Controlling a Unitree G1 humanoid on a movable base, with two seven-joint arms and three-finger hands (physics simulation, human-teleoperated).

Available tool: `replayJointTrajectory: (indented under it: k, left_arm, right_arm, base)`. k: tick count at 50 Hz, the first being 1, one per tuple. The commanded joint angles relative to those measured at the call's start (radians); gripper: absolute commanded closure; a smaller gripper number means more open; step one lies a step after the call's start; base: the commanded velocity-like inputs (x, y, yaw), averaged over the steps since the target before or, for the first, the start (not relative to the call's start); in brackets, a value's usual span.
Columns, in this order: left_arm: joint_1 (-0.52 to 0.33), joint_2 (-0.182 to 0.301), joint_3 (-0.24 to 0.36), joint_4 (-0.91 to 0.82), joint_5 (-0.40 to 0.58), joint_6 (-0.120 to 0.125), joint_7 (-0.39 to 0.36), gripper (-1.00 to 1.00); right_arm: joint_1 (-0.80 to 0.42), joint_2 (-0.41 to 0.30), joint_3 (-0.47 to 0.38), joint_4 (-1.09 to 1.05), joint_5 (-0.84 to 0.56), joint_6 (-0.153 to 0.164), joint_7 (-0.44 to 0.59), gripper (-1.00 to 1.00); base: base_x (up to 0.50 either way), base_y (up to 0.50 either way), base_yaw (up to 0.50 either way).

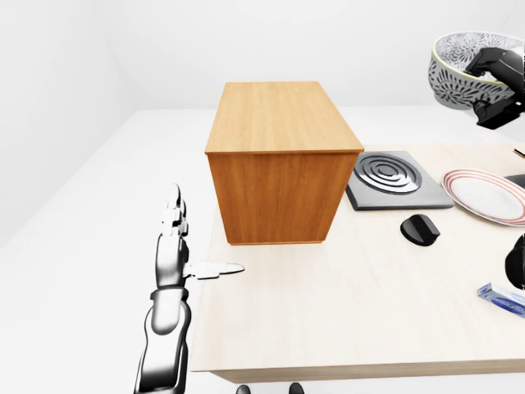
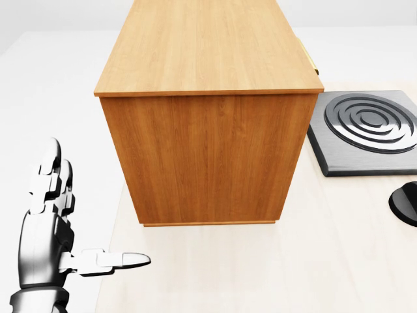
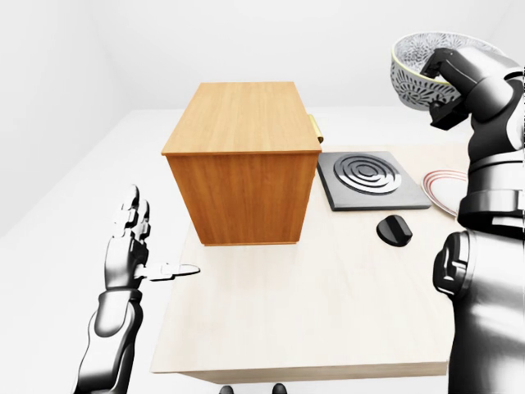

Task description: Put the bowl on the top of the cabinet.

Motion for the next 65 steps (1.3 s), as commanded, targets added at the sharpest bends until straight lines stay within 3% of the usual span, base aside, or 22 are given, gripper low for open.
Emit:
replayJointTrajectory:
  k: [1, 7, 9, 21, 32, 41, 65]
  left_arm:
    - [-0.001, 0.002, 0.0, 0.019, -0.004, 0.0, -0.004, -1.0]
    - [-0.007, 0.002, 0.001, 0.032, -0.006, 0.0, -0.005, -1.0]
    - [-0.005, 0.0, 0.002, 0.021, -0.005, 0.0, -0.004, -1.0]
    - [-0.018, 0.001, 0.005, 0.024, -0.007, 0.0, 0.003, -1.0]
    - [-0.027, 0.005, 0.006, 0.056, -0.011, 0.0, 0.002, -1.0]
    - [-0.006, 0.002, -0.003, 0.03, -0.009, 0.0, -0.006, -1.0]
    - [0.011, -0.001, -0.011, 0.01, -0.009, 0.0, -0.02, -1.0]
  right_arm:
    - [-0.324, 0.041, 0.072, 0.336, -0.196, -0.006, -0.152, 1.0]
    - [-0.363, 0.075, 0.058, 0.353, -0.219, 0.0, -0.183, 1.0]
    - [-0.37, 0.086, 0.069, 0.359, -0.249, 0.031, -0.209, 1.0]
    - [-0.446, 0.168, 0.067, 0.371, -0.357, 0.061, -0.199, 1.0]
    - [-0.468, 0.272, 0.05, 0.376, -0.38, 0.041, -0.211, 1.0]
    - [-0.479, 0.375, 0.066, 0.379, -0.394, -0.006, -0.213, 1.0]
    - [-0.485, 0.561, 0.092, 0.377, -0.384, -0.006, -0.214, 1.0]
  base:
    - [0.0, 0.0, 0.0]
    - [0.0, 0.0, 0.0]
    - [0.0, 0.0, 0.0]
    - [0.0, 0.0, 0.0]
    - [0.0, 0.0, 0.0]
    - [0.0, 0.0, 0.0]
    - [0.0, 0.0, 0.0]
